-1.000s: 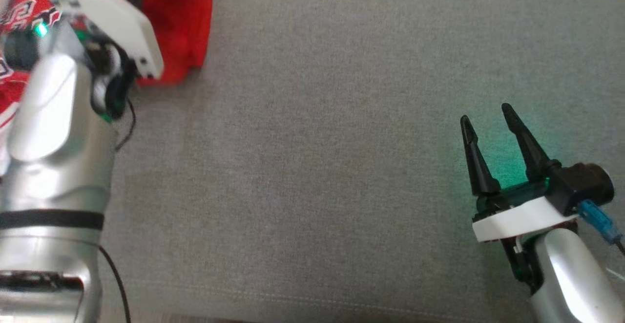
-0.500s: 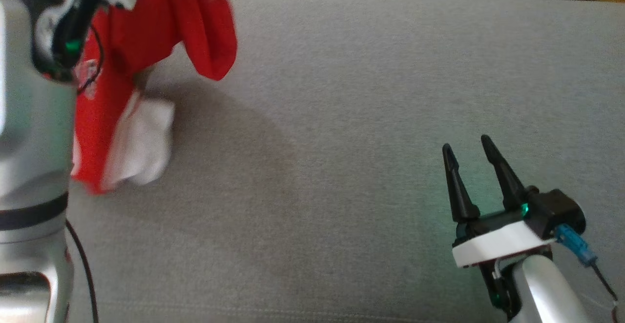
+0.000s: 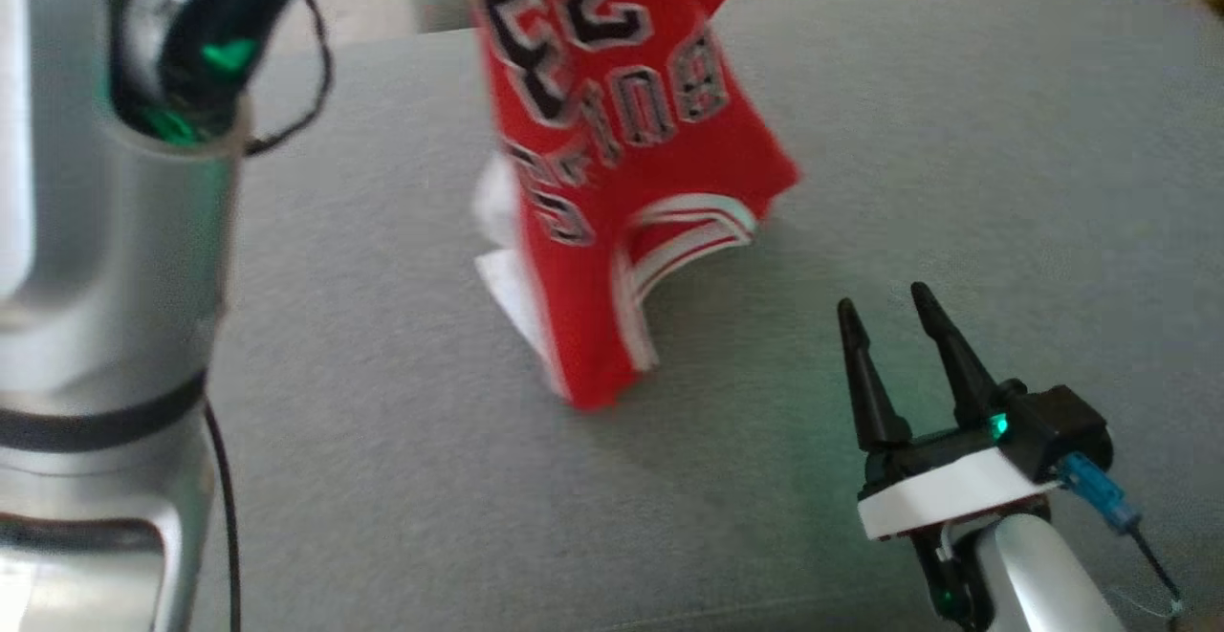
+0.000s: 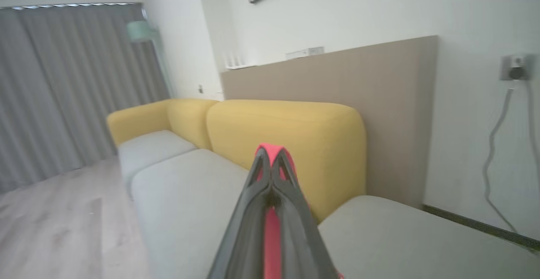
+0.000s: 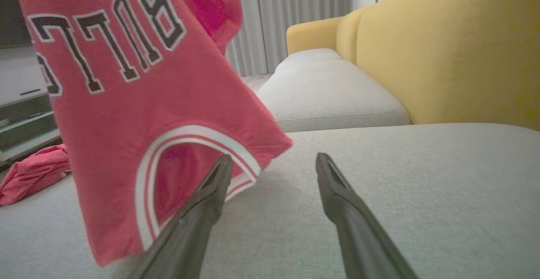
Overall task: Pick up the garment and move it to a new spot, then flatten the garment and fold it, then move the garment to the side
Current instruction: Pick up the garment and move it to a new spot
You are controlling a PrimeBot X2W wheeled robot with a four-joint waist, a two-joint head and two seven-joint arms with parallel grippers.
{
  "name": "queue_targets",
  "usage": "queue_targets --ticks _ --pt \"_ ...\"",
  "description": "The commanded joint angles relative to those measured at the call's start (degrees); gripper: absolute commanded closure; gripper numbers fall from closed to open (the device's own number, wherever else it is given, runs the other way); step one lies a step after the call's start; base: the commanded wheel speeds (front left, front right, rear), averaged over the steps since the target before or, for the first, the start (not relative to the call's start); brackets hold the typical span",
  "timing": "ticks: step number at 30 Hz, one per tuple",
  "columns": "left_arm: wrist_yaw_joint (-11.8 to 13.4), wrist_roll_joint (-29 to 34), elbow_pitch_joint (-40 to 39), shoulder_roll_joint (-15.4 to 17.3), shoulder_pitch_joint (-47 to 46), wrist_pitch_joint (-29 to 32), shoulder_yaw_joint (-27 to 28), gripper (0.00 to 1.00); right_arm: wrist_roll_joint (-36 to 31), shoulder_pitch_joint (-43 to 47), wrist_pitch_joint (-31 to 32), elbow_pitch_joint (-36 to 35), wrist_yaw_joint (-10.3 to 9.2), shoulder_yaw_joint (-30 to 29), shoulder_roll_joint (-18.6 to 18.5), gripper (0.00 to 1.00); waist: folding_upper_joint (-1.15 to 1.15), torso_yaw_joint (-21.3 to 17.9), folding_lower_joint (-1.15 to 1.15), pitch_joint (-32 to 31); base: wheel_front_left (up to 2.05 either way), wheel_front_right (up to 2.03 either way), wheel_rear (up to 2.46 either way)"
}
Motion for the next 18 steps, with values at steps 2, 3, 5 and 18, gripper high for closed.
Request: queue_targets --ticks 2,3,5,18 --pt "-0.07 -0.78 -1.08 1.12 -0.72 0.83 0.94 1.00 0.72 -1.91 -0.62 -2.31 0.44 2.08 0.69 0.00 0.00 -6.13 0.00 0.55 0.00 0.00 0.00" --pt "-0.03 -1.12 -0.72 0.89 -0.18 0.93 0.74 1.00 0.91 -2.05 -0.62 -2.36 0.44 2.58 0.76 0.00 0.00 -7.62 0.00 0.71 0.00 0.00 0.00" --pt "0.19 -1.45 0.25 0.45 0.60 0.96 0.36 1.00 1.27 -2.12 -0.62 -2.43 0.44 3.15 0.85 0.00 0.00 -10.13 0.00 1.18 0.00 0.00 0.00" --pt "1.82 7.47 25.97 -1.42 4.52 -16.78 -4.10 1.00 3.48 -2.75 -0.62 -2.75 0.44 4.62 0.98 0.00 0.00 -17.96 0.00 3.38 0.00 0.00 0.00"
